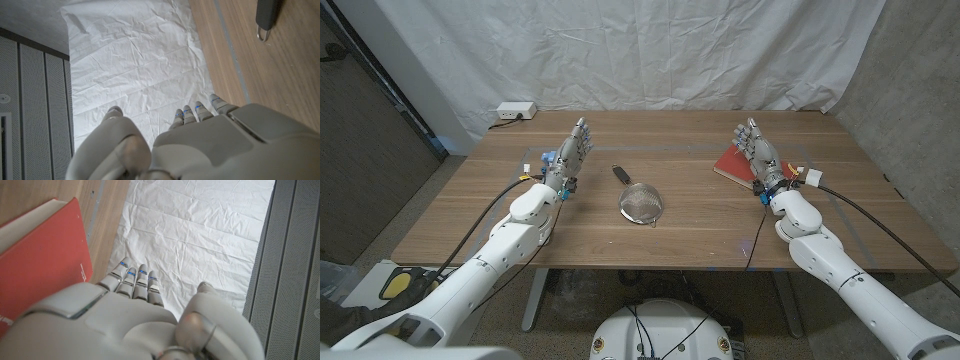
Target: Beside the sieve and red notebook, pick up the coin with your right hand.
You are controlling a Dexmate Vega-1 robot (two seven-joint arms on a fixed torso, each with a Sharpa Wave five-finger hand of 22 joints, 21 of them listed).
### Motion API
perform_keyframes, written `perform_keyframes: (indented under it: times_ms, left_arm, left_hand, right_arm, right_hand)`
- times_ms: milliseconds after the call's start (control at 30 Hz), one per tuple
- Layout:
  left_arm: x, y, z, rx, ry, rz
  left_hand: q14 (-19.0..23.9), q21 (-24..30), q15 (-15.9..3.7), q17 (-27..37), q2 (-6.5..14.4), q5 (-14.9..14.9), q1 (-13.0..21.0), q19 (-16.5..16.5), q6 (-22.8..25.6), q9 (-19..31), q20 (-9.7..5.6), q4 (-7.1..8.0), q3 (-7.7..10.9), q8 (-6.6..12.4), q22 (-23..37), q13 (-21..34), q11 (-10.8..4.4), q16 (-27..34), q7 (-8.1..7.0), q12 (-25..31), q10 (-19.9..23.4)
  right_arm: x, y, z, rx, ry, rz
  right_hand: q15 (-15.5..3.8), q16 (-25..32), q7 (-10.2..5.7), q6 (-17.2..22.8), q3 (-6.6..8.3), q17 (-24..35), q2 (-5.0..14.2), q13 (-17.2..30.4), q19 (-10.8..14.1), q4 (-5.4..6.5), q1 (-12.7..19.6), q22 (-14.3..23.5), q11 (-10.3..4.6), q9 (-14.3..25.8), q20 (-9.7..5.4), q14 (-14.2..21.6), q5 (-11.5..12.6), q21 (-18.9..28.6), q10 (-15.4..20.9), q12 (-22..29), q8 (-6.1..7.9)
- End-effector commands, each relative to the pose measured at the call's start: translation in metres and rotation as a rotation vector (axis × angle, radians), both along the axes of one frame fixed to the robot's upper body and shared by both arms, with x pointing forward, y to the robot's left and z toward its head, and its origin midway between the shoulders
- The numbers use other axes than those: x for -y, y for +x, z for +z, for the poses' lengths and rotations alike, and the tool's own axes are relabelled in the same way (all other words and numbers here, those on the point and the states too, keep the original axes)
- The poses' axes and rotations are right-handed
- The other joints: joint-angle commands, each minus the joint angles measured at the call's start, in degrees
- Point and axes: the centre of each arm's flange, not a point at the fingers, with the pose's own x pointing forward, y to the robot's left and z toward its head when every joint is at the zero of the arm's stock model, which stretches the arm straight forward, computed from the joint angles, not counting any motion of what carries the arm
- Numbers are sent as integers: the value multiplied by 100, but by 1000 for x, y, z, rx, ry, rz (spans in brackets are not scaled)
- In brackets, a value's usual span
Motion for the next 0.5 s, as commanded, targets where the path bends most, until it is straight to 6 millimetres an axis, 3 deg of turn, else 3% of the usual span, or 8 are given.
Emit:
perform_keyframes:
  times_ms: [33, 500]
  left_arm:
    - [0, -6, -3, 2, 1, 5]
    - [5, -8, -2, -5, 12, 5]
  left_hand:
    - [42, -23, 6, 23, 16, 38, 68, 27, 25, 24, -266, -35, 17, 1, 8, 5, -4, 10, -25, 7, 5]
    - [70, -48, -3, 24, 36, 45, 110, 57, 88, 25, -265, -54, 13, 9, 10, 6, 1, 10, -13, 5, 46]
  right_arm:
    - [2, -11, -5, 7, -6, -8]
    - [11, -27, -16, -1, -17, -39]
  right_hand:
    - [9, 33, -6, 73, 24, 13, -16, 26, 48, -29, 65, 33, -10, 20, -90, 59, -8, -14, 82, 27, 19]
    - [-34, 50, -33, 107, 34, 16, 9, 28, 122, -56, 96, 37, 15, 20, -90, 169, -28, -19, 165, 45, 11]
